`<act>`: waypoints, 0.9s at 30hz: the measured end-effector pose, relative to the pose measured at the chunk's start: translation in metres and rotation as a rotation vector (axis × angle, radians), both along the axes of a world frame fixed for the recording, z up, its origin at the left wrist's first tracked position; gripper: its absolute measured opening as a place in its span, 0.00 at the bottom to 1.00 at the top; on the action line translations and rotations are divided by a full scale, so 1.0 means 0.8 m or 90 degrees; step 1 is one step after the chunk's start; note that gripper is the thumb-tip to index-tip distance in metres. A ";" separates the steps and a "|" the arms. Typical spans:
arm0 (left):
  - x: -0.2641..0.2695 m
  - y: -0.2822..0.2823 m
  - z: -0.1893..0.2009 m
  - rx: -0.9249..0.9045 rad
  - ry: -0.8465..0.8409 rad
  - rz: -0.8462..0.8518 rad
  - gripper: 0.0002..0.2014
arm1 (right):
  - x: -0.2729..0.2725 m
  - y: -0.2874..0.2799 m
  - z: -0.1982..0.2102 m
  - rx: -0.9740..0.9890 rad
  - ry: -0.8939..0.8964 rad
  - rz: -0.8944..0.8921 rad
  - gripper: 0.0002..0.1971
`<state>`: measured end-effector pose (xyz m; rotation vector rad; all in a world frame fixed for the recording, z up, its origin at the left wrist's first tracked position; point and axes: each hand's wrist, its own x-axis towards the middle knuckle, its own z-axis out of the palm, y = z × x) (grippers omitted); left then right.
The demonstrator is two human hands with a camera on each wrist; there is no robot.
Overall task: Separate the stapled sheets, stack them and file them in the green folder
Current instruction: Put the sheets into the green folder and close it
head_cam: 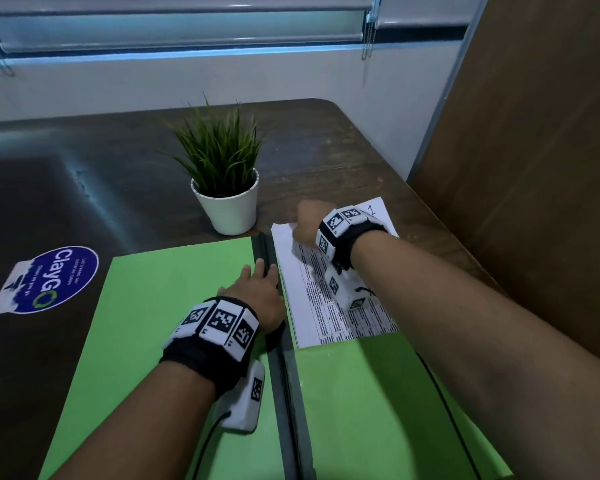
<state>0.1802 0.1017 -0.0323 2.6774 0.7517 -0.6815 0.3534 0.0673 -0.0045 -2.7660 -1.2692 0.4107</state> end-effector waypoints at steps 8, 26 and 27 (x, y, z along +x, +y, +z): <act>0.003 -0.007 0.005 0.047 -0.043 0.039 0.28 | -0.009 -0.013 0.004 0.011 0.000 0.014 0.11; 0.027 0.024 0.019 -0.037 -0.228 0.240 0.17 | 0.009 -0.029 -0.003 0.022 -0.013 0.016 0.09; 0.026 0.025 0.019 -0.041 -0.229 0.238 0.17 | 0.010 -0.034 -0.003 0.021 -0.007 0.008 0.10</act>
